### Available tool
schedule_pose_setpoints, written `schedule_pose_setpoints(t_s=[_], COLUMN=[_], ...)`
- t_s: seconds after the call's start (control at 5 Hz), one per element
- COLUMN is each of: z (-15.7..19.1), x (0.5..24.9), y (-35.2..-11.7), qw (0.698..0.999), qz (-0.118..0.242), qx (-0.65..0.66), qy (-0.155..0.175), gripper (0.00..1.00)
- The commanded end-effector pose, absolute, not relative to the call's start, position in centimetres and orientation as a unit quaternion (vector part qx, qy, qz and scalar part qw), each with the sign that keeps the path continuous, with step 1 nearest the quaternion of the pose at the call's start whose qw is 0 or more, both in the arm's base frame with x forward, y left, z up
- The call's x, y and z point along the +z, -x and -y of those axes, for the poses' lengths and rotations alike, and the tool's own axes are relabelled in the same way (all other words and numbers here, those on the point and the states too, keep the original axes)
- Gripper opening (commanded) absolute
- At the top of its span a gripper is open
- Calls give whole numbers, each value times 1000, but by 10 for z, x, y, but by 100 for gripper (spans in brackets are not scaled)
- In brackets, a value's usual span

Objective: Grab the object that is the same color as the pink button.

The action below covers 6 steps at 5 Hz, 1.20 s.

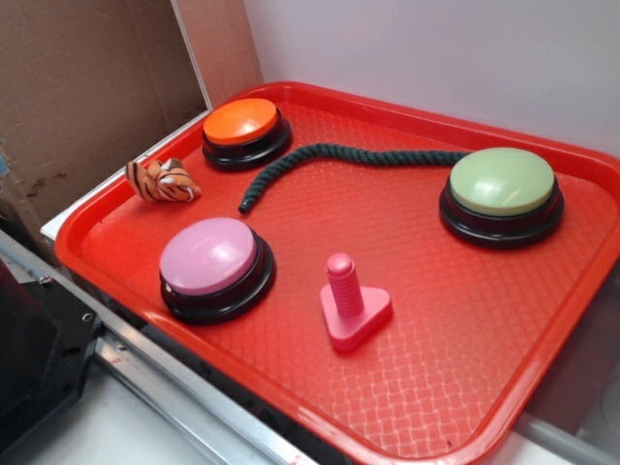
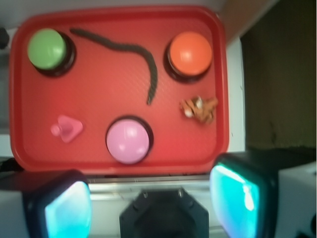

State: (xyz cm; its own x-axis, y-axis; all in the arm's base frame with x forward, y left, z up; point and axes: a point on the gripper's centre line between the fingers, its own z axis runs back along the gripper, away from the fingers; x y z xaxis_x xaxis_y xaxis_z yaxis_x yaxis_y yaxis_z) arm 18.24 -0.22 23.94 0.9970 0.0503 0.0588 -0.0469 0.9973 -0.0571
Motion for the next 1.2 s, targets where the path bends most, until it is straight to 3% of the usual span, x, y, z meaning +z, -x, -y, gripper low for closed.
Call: schedule_pose_setpoints(t_s=[0.0, 0.4, 1.0], z=[69, 114, 140], x=[233, 207, 188], y=[-191, -186, -185], qw=[993, 982, 975], qz=[37, 26, 20], qx=[-109, -184, -219], qy=[6, 16, 9], gripper=[100, 100, 100])
